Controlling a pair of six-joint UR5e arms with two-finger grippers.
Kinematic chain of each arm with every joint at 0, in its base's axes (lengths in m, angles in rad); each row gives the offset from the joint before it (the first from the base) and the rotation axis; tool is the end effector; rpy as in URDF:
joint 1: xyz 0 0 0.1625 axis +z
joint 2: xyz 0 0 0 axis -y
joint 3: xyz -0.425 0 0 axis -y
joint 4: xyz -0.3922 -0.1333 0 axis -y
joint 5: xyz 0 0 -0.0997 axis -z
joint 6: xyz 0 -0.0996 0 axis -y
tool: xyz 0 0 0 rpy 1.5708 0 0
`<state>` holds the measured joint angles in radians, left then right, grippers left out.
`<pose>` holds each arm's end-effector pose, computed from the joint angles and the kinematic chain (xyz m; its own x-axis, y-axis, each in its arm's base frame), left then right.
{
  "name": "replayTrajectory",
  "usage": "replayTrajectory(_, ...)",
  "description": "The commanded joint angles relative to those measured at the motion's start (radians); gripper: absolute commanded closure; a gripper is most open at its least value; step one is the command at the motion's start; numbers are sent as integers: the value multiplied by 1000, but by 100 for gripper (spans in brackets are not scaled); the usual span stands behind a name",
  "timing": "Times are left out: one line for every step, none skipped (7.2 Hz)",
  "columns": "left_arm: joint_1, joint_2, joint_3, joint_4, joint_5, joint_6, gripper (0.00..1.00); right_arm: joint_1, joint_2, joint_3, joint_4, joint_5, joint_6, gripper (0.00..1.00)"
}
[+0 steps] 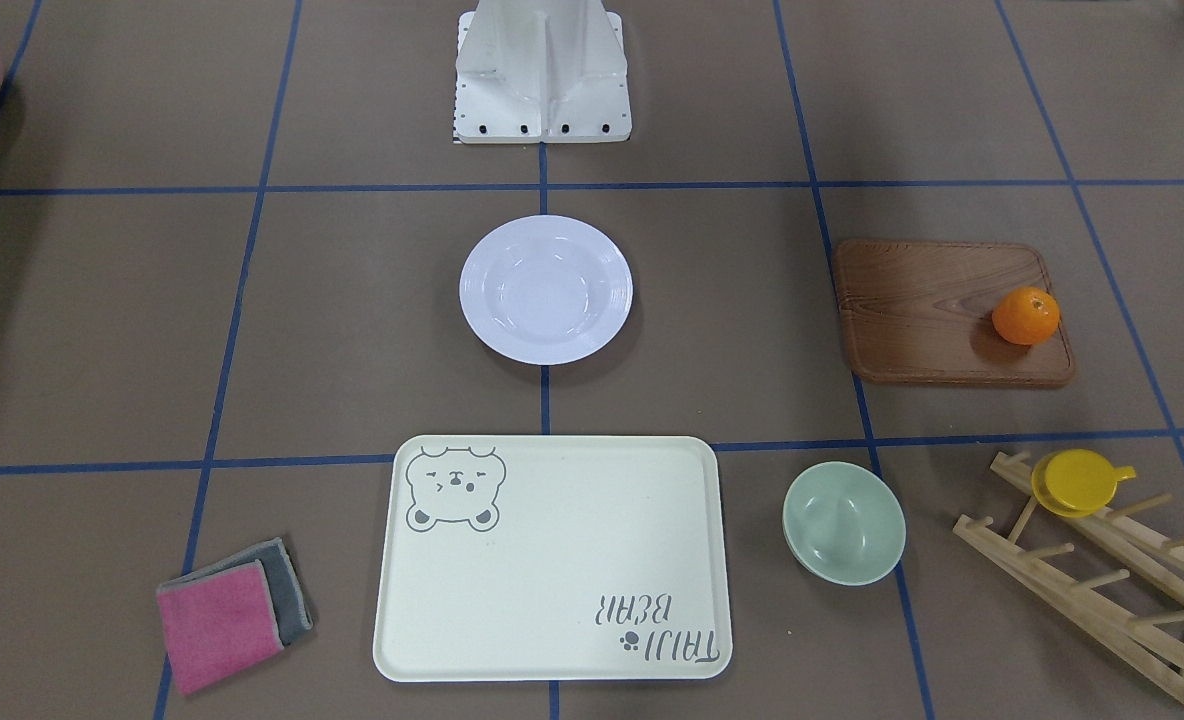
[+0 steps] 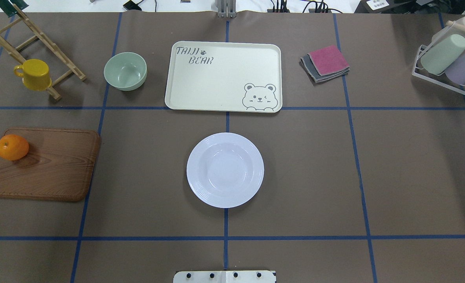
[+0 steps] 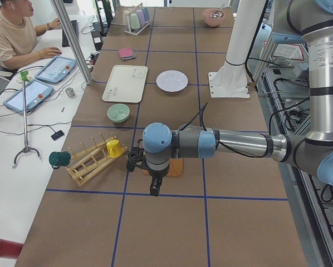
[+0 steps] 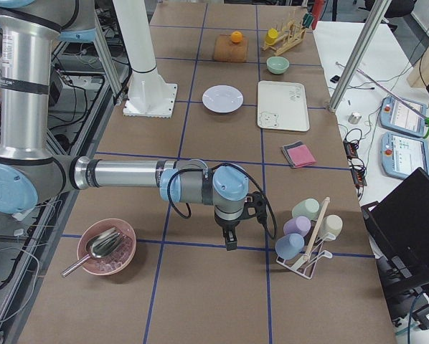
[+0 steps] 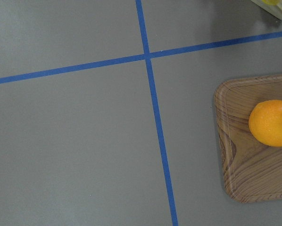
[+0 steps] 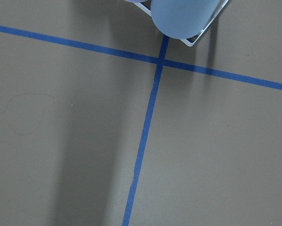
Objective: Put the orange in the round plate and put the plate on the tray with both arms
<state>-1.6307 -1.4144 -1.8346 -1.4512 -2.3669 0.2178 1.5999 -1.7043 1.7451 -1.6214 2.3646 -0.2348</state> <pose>-0.0873 -0.4181 0.6111 0.6942 0.1663 -0.7003 -0.0923 0.9855 0.1425 0.0749 -0.4323 0.6385 0.6882 -0.2059 0.6957 0.1347 0.9785 0.1563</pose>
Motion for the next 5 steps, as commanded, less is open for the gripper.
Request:
replayTrajectory(0,-1,-17,2,0,-3,1,0,0,2,0,1,0,0)
replayTrajectory(2,-2,-12,3,0,0,1,-1,0,7,0,1,0,0)
replayTrajectory(2,-2,-9,-6,2,2,1,-2,0,19,0,1,2,0)
replayTrajectory(8,-18,-20,-15,-1,-8,1,-6,8,22,0,2,3,0)
replayTrajectory(27,-67,-18,-55,-6,-6,1,-27,14,36,0,2,27,0)
